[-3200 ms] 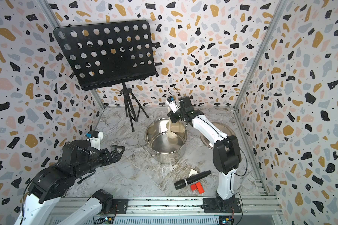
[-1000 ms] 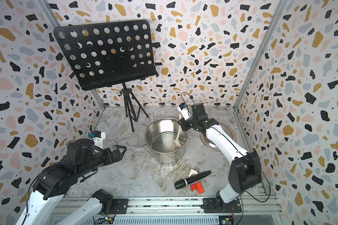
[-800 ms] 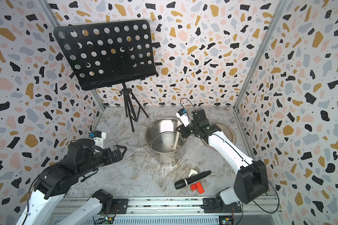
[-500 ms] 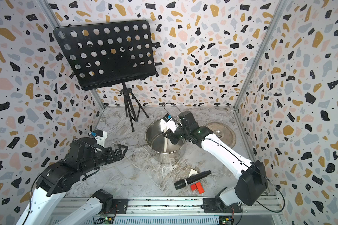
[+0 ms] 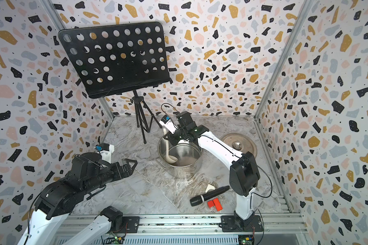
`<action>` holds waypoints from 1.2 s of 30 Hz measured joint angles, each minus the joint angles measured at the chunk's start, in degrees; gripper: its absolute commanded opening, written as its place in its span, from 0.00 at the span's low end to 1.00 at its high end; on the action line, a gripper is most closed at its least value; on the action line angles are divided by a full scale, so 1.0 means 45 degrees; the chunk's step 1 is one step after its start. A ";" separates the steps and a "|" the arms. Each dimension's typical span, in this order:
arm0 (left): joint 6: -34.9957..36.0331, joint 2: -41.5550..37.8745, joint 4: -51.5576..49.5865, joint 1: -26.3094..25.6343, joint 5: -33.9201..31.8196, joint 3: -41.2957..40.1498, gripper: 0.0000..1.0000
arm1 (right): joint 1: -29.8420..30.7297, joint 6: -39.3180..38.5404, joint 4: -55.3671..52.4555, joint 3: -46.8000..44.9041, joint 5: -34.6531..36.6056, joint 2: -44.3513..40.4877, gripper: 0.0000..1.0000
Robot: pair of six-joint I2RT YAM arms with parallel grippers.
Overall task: Stir the soup with a spoon
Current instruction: Stir the soup in the pan with a stick.
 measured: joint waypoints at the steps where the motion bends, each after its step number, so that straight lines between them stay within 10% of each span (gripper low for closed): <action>1: 0.0000 0.0005 -0.0044 0.0000 -0.0010 0.0015 0.99 | -0.0053 0.0010 -0.0005 0.0267 0.0010 0.0185 0.00; 11: 0.0189 -0.0078 -0.0529 0.0000 -0.0243 0.0209 1.00 | -0.2395 0.0534 -0.0015 0.0729 0.0034 0.0627 0.00; 20: 0.0189 -0.0175 -0.0573 0.0000 -0.0282 0.0209 0.99 | -0.4367 0.0646 -0.0160 -0.2754 -0.0112 -0.1855 0.00; 36: 0.0228 0.0107 -0.0296 0.0000 -0.0233 0.0102 1.00 | -0.2181 0.0389 -0.0087 -0.6436 -0.0826 -0.5765 0.00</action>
